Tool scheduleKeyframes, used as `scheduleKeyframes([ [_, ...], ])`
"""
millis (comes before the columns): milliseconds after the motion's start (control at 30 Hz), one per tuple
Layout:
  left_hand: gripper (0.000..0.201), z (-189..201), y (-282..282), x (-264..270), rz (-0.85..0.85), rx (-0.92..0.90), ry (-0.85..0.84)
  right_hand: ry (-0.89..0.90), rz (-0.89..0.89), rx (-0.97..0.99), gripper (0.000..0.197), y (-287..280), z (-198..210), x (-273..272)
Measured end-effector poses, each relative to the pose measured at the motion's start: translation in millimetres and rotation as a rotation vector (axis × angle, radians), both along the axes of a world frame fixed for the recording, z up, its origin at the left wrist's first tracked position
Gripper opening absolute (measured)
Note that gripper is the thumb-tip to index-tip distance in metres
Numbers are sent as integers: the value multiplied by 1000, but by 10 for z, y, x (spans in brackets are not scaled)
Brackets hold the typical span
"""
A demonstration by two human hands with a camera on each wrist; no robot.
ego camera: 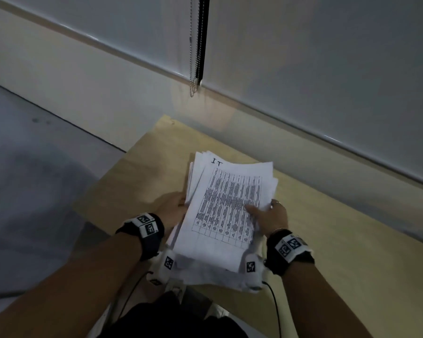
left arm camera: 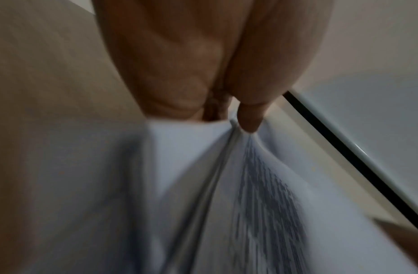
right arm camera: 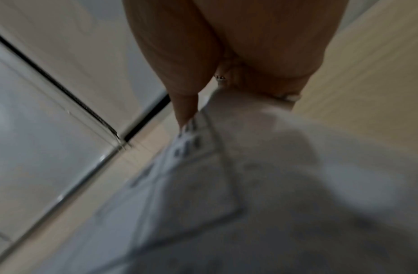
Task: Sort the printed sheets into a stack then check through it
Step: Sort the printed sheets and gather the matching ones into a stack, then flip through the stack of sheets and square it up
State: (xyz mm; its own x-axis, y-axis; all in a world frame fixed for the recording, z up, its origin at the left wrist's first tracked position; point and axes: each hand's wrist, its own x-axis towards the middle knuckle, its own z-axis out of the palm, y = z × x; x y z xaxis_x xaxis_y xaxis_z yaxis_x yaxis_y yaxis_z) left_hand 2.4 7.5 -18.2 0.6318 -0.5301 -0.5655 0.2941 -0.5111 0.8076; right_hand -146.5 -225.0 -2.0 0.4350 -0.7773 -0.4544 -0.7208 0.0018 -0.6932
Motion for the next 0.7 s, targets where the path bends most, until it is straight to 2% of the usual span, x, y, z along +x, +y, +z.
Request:
scheduleKeyframes([
  [33, 28, 8, 25, 9, 42, -6, 33, 83, 25, -49, 82, -41, -66, -28],
  [67, 33, 4, 26, 35, 98, 16, 54, 190, 69, -114, 85, -78, -117, -55],
  [133, 50, -44, -5, 99, 129, 103, 29, 370, 183, -204, 78, -106, -206, -75],
  [167, 52, -23, -44, 93, 63, 155, -26, 369, 226, -197, 75, -79, -189, -46],
  [233, 51, -18, -170, 70, -110, 217, -90, 234, 282, -110, 72, -24, -197, 33],
  [300, 40, 31, -297, 44, -174, 208, -89, 113, 218, -37, 75, 20, -164, 106],
  [367, 31, 7, -374, 79, -131, 262, -136, 71, 111, -45, 72, 11, -201, 145],
  [467, 55, -71, -424, 113, -154, 314, -224, 45, 169, -63, 60, 93, -238, 145],
  [533, 57, -116, -452, 125, -204, 324, -247, 40, 136, -97, 61, 85, -271, 130],
  [600, 61, -74, -462, 146, -141, 382, -261, 58, 90, -117, 60, 36, -276, 120],
  [700, 69, -59, -532, 157, -69, 399, -208, 123, 276, -26, 70, 87, -245, 128],
])
